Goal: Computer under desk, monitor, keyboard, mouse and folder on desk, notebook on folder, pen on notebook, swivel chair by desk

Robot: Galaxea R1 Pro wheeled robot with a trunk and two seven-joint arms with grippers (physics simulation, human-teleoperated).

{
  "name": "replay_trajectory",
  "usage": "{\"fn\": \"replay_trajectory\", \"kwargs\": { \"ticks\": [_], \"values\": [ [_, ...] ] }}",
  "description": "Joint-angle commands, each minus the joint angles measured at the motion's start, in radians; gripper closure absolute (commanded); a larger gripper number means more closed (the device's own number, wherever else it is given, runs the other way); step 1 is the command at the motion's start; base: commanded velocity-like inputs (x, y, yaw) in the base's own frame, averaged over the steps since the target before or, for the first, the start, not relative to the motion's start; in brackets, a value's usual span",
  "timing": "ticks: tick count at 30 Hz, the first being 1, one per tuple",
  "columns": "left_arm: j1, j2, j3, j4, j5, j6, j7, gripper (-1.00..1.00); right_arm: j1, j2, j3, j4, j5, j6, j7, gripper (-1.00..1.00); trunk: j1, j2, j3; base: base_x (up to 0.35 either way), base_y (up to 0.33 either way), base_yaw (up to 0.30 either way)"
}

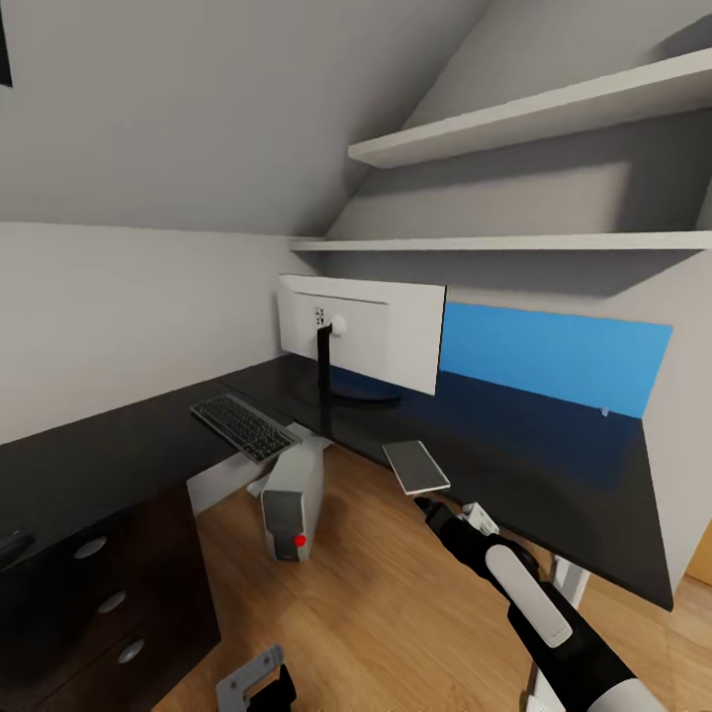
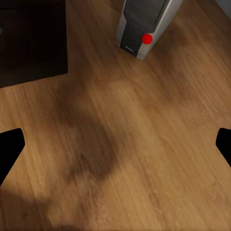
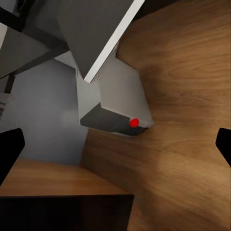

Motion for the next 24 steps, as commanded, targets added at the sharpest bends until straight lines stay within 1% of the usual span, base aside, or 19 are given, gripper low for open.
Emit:
{"fn": "replay_trajectory", "kwargs": {
  "ticks": [1,17,24],
  "values": [
    [0.000,0.000,0.000,-0.002,0.000,0.009,0.004,-1.00,-0.001,-0.001,0.002,-0.002,-0.006,0.000,-0.007,-1.00,0.004,-0.008,-0.004,0.000,0.000,0.000],
    [0.000,-0.001,-0.001,-0.002,0.000,0.009,0.004,-1.00,-0.001,-0.001,0.001,-0.002,-0.006,0.000,-0.007,-1.00,0.065,-0.120,-0.054,0.000,0.000,0.000],
    [0.000,-0.001,-0.003,-0.001,0.000,0.009,0.004,-1.00,-0.001,-0.002,-0.005,-0.002,-0.007,0.001,-0.006,-1.00,0.065,-0.120,-0.054,0.000,0.000,0.000]
  ]
}}
